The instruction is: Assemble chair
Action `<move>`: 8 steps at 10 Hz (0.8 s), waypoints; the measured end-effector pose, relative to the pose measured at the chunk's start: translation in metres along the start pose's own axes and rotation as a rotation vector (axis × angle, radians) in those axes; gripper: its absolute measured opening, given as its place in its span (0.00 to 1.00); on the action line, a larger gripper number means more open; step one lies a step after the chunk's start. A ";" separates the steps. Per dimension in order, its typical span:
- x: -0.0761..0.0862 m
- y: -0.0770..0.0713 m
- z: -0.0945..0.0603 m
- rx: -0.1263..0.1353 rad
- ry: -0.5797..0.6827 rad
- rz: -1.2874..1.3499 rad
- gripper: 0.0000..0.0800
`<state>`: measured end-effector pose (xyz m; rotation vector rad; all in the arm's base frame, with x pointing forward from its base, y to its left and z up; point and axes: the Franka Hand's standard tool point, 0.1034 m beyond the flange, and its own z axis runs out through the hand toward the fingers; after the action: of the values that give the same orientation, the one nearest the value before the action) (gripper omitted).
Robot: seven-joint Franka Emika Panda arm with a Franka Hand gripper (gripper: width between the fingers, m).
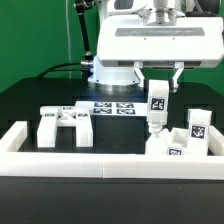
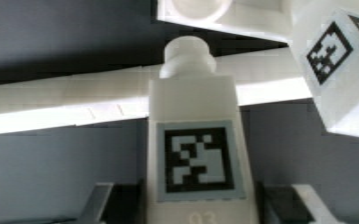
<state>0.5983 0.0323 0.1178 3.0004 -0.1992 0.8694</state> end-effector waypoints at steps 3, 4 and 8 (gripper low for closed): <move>-0.007 0.000 0.000 -0.002 0.015 -0.005 0.36; -0.010 -0.001 0.000 -0.003 0.043 -0.005 0.36; -0.015 -0.002 0.003 -0.004 0.042 -0.009 0.36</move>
Offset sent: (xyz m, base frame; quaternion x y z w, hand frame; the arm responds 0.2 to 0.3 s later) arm -0.0170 0.0044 -0.0055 -0.0033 0.0856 0.0199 0.9961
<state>0.5873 0.0363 0.1073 2.9734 -0.1869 0.9289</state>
